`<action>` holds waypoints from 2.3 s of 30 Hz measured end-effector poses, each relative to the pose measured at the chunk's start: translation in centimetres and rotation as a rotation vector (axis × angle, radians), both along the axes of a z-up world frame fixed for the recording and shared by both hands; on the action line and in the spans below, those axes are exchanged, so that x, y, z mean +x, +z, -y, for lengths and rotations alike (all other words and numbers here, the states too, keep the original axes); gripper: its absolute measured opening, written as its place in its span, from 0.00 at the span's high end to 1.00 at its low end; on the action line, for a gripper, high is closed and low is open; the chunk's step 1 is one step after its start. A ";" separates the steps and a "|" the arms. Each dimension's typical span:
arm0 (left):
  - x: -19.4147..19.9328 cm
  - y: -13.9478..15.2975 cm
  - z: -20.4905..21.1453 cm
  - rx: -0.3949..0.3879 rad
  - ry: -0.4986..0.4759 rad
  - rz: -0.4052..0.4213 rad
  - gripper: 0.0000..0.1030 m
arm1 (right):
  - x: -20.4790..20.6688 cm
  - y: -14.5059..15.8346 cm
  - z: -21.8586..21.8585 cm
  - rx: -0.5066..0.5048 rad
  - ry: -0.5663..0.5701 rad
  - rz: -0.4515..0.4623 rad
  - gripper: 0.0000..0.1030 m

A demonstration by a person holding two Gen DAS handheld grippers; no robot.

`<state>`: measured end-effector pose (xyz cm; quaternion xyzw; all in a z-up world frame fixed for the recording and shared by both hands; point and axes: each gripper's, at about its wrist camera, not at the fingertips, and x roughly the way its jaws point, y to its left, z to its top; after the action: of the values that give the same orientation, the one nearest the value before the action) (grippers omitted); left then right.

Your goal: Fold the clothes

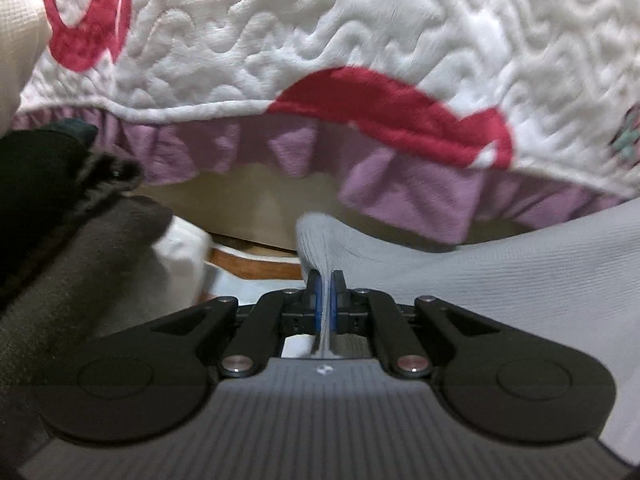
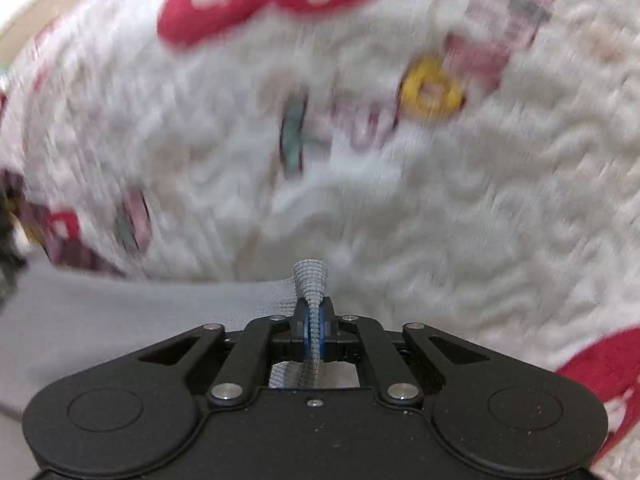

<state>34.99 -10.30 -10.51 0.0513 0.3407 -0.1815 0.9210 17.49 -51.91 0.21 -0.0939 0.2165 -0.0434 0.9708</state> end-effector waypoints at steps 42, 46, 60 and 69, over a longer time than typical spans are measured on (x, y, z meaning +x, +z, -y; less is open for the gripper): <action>-36.4 0.4 2.0 0.191 -0.471 -0.284 0.47 | -35.8 -15.0 7.3 0.918 -0.504 -0.170 0.84; -36.7 0.2 0.6 0.210 -0.430 -0.277 0.47 | -37.0 -10.6 5.2 0.631 -0.487 -0.015 0.93; -36.9 0.4 -2.7 0.265 -0.344 -0.271 0.40 | -36.7 -14.0 6.9 0.443 -0.622 -0.241 0.72; -38.8 2.3 -2.9 0.286 -0.389 -0.251 0.40 | -44.1 -9.0 2.2 0.793 -0.470 -0.117 0.41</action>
<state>-3.84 -7.43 -8.22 0.2224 0.4582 -0.3102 0.8027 -26.60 -54.13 -8.83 0.3340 0.2860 -0.1708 0.8817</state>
